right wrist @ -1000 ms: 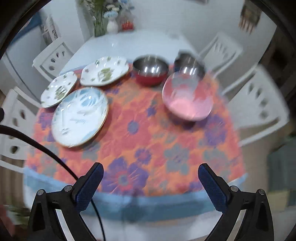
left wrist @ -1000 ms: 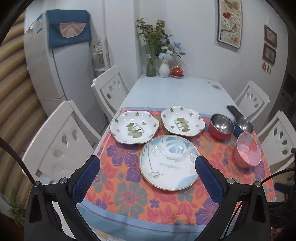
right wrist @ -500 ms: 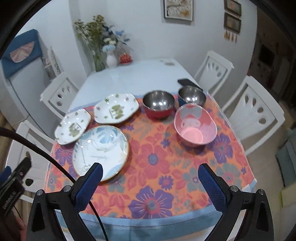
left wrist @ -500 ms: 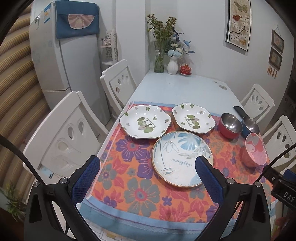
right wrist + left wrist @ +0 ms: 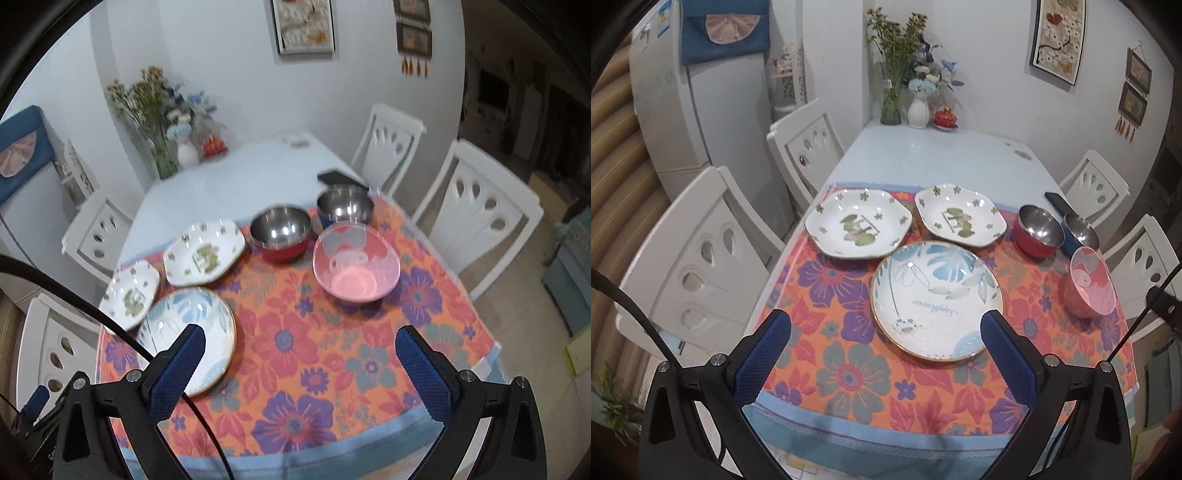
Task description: Organize plates and bowls
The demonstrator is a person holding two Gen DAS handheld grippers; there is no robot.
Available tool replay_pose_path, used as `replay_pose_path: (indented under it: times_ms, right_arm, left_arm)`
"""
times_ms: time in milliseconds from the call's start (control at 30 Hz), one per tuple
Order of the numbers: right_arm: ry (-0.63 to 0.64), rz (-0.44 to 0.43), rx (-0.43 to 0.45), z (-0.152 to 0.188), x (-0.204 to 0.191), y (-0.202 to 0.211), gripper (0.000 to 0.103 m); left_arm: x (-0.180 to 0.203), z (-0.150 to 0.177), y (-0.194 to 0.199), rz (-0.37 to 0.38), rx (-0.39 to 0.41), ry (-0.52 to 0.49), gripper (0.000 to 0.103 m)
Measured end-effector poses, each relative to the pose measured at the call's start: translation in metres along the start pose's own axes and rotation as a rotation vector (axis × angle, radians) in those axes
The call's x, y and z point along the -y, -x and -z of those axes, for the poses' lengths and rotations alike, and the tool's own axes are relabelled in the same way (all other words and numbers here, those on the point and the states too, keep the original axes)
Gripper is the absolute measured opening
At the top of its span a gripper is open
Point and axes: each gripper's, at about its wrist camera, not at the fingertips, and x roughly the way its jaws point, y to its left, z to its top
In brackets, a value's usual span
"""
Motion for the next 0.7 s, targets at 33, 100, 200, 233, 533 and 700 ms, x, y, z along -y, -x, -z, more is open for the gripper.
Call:
replay_pose_path:
  times_ms: [33, 100, 200, 233, 533, 700]
  right_arm:
    - [0.009, -0.014, -0.02, 0.001, 0.0, -0.004, 0.102]
    - [0.029, -0.018, -0.036, 0.003, -0.003, -0.008, 0.102]
    - [0.064, 0.003, -0.018, 0.008, -0.011, -0.006, 0.102]
    - [0.087, 0.01, -0.011, 0.009, -0.015, -0.005, 0.102]
    - [0.215, 0.035, -0.038, 0.026, -0.04, -0.009, 0.102]
    - [0.257, 0.053, -0.04, 0.032, -0.048, -0.009, 0.102]
  left_arm:
    - [0.0, 0.0, -0.001, 0.007, -0.007, 0.003, 0.102]
    - [0.001, 0.001, -0.002, 0.012, -0.011, 0.004, 0.102]
    - [0.002, 0.001, -0.001, 0.012, -0.008, 0.002, 0.102]
    - [0.003, 0.001, -0.001, 0.015, -0.01, 0.003, 0.102]
    - [0.001, 0.008, 0.001, 0.028, -0.021, 0.009, 0.102]
    - [0.002, 0.014, 0.006, 0.029, -0.018, -0.002, 0.102]
